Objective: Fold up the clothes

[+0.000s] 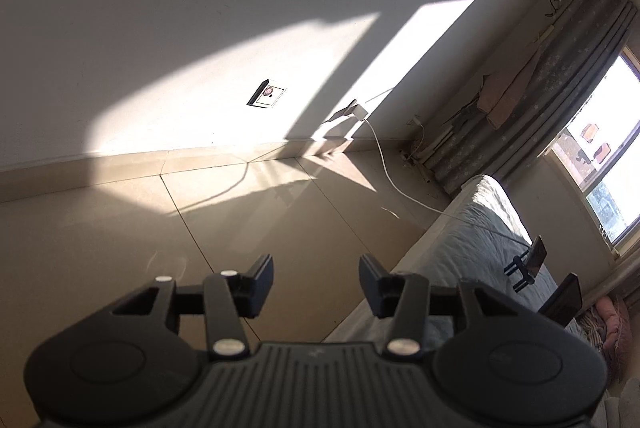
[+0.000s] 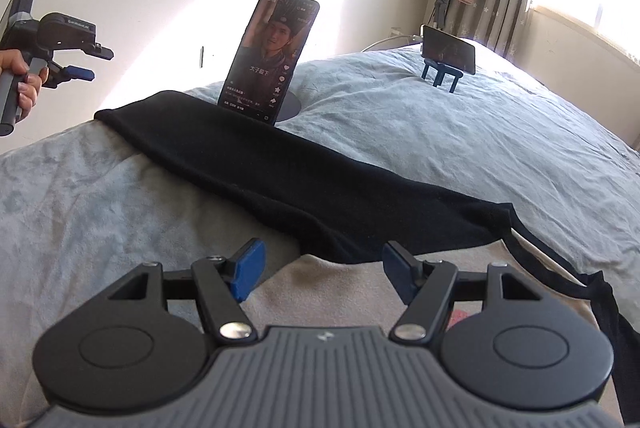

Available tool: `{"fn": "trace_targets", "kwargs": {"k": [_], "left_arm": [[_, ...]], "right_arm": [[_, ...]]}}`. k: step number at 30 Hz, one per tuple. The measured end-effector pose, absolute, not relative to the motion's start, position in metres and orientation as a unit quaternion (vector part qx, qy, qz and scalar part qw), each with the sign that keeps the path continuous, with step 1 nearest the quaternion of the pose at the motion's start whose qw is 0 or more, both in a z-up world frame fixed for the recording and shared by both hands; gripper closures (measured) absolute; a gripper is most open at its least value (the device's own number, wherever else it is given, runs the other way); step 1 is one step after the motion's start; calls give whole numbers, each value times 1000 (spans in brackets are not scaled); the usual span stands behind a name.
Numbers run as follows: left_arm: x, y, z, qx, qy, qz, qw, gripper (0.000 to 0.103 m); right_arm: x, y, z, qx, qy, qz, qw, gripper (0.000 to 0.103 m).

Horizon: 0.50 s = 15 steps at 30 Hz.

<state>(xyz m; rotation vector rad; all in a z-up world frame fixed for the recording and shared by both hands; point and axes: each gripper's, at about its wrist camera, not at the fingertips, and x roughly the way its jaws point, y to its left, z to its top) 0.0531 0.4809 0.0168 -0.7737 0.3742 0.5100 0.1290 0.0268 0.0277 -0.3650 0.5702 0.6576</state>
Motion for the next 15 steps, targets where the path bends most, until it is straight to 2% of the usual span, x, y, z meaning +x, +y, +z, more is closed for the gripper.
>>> {"fn": "trace_targets", "kwargs": {"k": [4, 9, 12, 14, 15], "left_arm": [[60, 447, 33, -342, 194, 191, 899, 41], [77, 390, 42, -313, 222, 129, 915, 35], [92, 349, 41, -290, 240, 88, 922, 35], [102, 321, 41, -271, 248, 60, 928, 38], [109, 300, 41, -250, 253, 42, 934, 43]], "right_arm": [[131, -15, 26, -157, 292, 269, 904, 34], [127, -63, 17, -143, 316, 215, 913, 34], [121, -88, 16, -137, 323, 194, 916, 34], [118, -102, 15, -132, 321, 181, 920, 34], [118, -108, 16, -128, 318, 173, 923, 34]]}}
